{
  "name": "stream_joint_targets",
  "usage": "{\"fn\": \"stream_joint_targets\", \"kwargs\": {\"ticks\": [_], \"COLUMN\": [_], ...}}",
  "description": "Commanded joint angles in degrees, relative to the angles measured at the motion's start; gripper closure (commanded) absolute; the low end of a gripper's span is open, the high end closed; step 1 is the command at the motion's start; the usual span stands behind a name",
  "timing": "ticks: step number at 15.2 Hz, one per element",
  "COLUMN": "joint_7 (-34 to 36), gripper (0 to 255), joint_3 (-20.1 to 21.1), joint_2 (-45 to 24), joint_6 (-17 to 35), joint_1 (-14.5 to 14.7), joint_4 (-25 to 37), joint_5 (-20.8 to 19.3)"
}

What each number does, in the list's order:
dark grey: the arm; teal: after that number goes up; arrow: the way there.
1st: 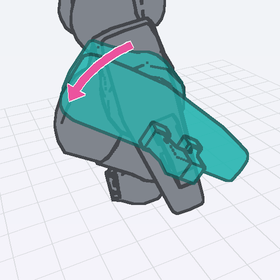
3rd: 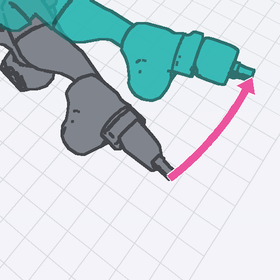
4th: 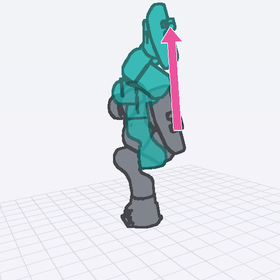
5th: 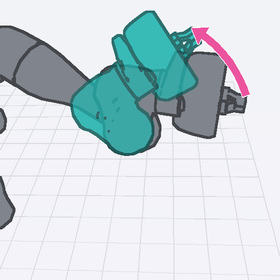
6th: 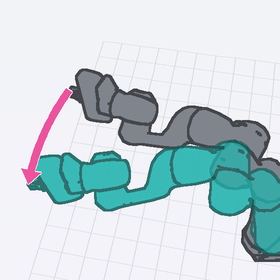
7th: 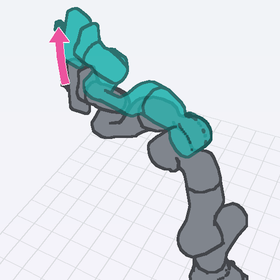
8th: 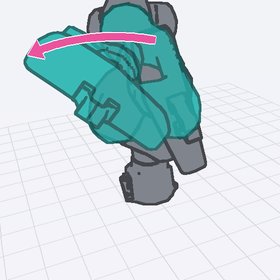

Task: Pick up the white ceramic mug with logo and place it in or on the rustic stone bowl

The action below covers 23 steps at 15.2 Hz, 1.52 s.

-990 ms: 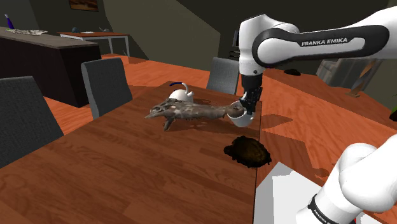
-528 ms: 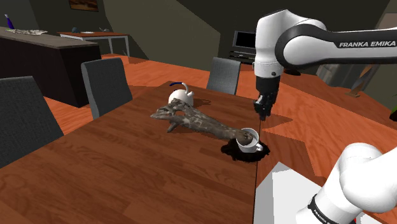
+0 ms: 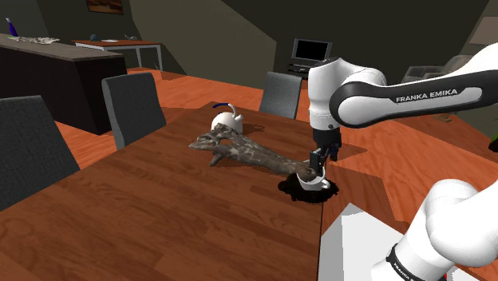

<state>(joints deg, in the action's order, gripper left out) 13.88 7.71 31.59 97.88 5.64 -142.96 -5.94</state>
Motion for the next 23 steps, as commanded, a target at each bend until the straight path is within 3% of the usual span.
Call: {"fn": "stream_joint_targets", "kwargs": {"ticks": [1, 9, 17, 18, 23], "joint_7": [0.57, 0.81, 0.81, 0.81, 0.80], "gripper": [0, 0, 0, 255, 255], "joint_3": [0.10, -0.34, -0.34, -0.34, -0.35], "joint_2": [-1.33, -1.80, -1.80, -1.80, -1.84], "joint_6": [3.36, 9.63, 9.62, 9.62, 9.65], "joint_1": [-0.20, -0.60, -0.60, -0.60, -0.61], "joint_4": [-2.88, -8.71, -8.70, -8.70, -8.70], "joint_5": [-0.40, -1.08, -1.07, -1.07, -1.09]}}
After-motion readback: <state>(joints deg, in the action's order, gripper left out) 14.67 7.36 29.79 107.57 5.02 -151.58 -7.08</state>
